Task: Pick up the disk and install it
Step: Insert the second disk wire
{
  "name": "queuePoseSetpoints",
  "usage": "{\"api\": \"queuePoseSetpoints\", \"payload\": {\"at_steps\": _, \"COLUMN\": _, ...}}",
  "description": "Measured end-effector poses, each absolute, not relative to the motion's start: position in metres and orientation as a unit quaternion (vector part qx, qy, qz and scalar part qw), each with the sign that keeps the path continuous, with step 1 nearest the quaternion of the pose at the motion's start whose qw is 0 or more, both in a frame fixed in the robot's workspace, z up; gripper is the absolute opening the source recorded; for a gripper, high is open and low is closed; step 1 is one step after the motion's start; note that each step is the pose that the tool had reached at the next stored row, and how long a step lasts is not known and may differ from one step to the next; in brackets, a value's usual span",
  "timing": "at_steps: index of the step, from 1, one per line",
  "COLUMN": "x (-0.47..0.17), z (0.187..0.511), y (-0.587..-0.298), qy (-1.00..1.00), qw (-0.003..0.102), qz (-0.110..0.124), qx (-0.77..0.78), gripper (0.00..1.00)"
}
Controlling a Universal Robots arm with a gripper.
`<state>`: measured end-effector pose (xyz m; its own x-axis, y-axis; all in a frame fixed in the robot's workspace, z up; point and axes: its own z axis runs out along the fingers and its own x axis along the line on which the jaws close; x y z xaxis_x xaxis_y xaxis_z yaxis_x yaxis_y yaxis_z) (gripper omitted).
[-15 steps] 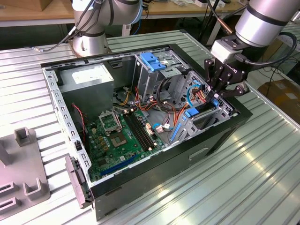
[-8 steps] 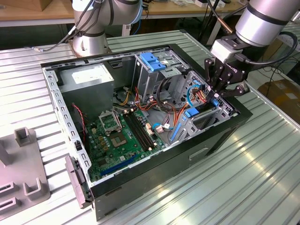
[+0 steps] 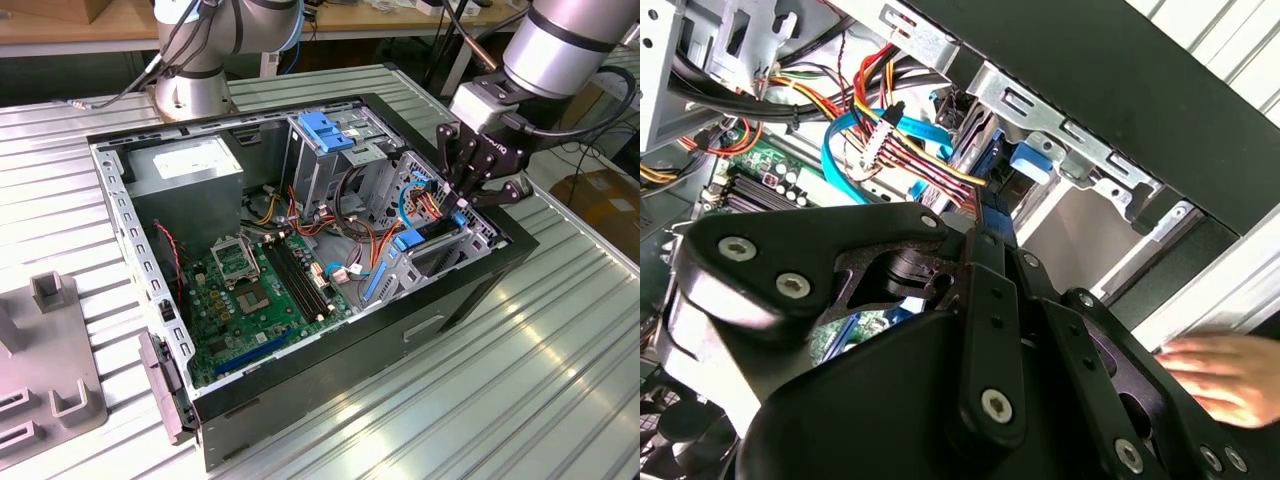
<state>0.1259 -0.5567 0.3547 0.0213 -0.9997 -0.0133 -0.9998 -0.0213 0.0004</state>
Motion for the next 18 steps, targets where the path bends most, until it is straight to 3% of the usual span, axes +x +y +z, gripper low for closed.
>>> {"api": "queuePoseSetpoints", "payload": {"at_steps": 9, "x": 0.127, "z": 0.376, "y": -0.555, "qy": 0.7, "qw": 0.001, "qz": 0.009, "qx": -0.715, "gripper": 0.1}}
{"api": "queuePoseSetpoints", "payload": {"at_steps": 18, "x": 0.127, "z": 0.39, "y": -0.533, "qy": 0.7, "qw": -0.003, "qz": 0.01, "qx": -0.714, "gripper": 0.1}}
